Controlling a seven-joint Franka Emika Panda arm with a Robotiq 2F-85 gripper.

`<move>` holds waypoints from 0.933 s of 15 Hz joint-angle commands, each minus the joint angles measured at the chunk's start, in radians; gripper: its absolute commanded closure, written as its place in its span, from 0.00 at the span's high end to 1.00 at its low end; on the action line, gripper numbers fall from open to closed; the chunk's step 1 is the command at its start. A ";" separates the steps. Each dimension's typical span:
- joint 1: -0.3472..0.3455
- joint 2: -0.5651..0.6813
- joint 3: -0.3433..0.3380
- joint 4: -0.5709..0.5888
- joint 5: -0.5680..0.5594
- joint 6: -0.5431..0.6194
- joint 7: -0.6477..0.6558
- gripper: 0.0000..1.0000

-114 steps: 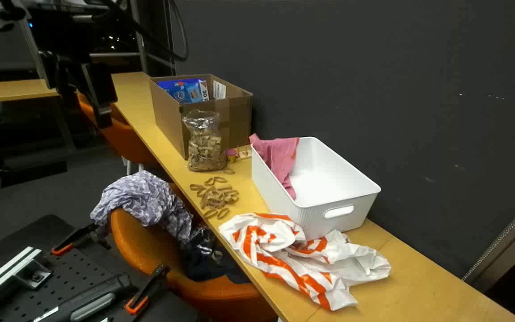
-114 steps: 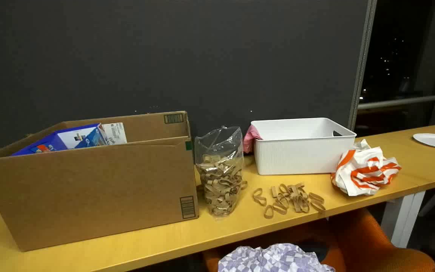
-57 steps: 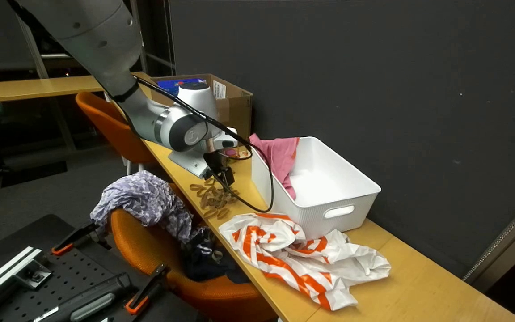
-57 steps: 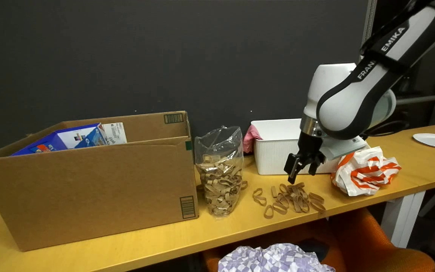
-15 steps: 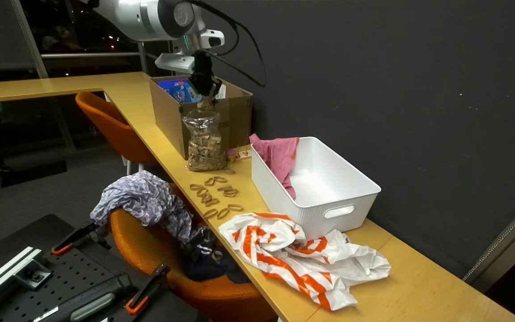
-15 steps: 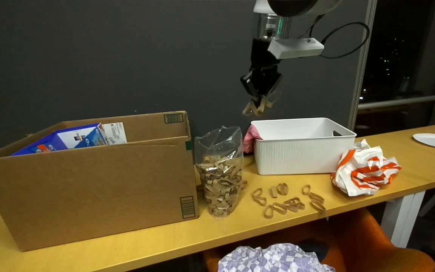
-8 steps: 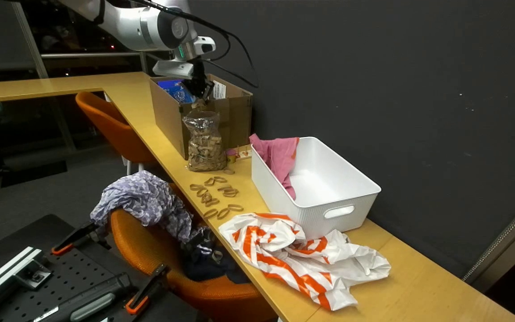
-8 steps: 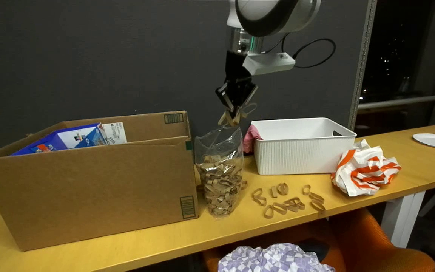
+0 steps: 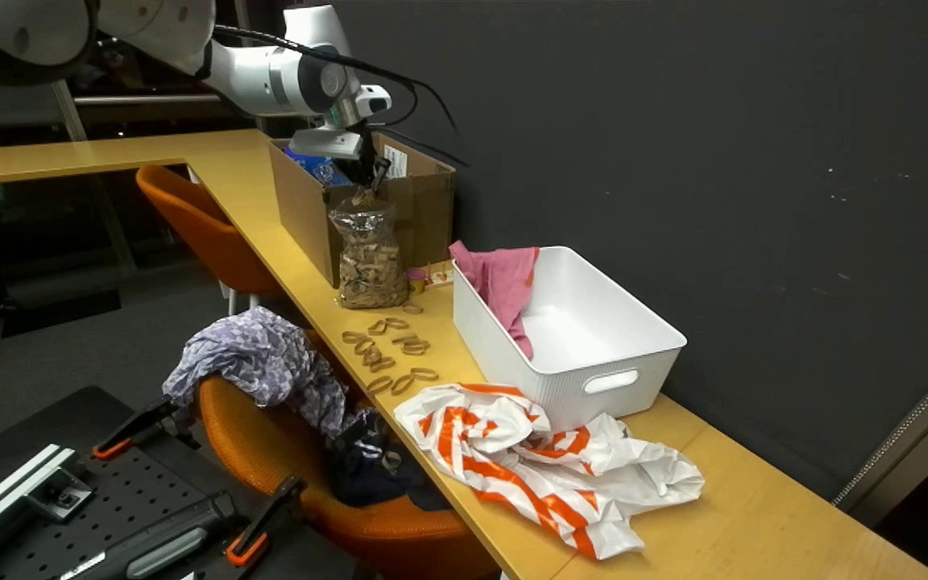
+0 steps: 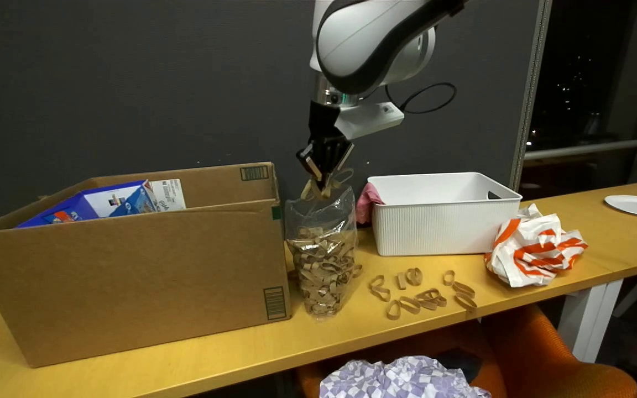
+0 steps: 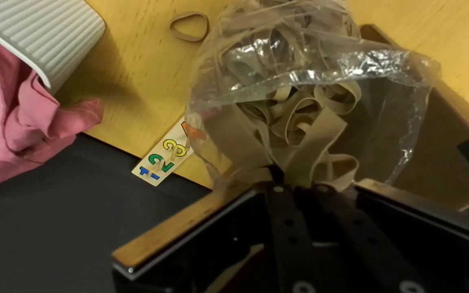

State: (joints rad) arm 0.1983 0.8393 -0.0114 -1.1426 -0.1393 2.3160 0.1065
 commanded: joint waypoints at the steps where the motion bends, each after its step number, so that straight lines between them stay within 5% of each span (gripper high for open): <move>1: 0.008 0.048 0.011 0.090 0.002 -0.020 -0.017 0.32; 10: 0.002 0.017 0.013 0.047 0.017 0.003 -0.007 0.96; 14: -0.006 -0.044 -0.004 -0.031 0.015 0.008 0.032 1.00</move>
State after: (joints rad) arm 0.2023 0.8630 -0.0092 -1.0950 -0.1332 2.3161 0.1121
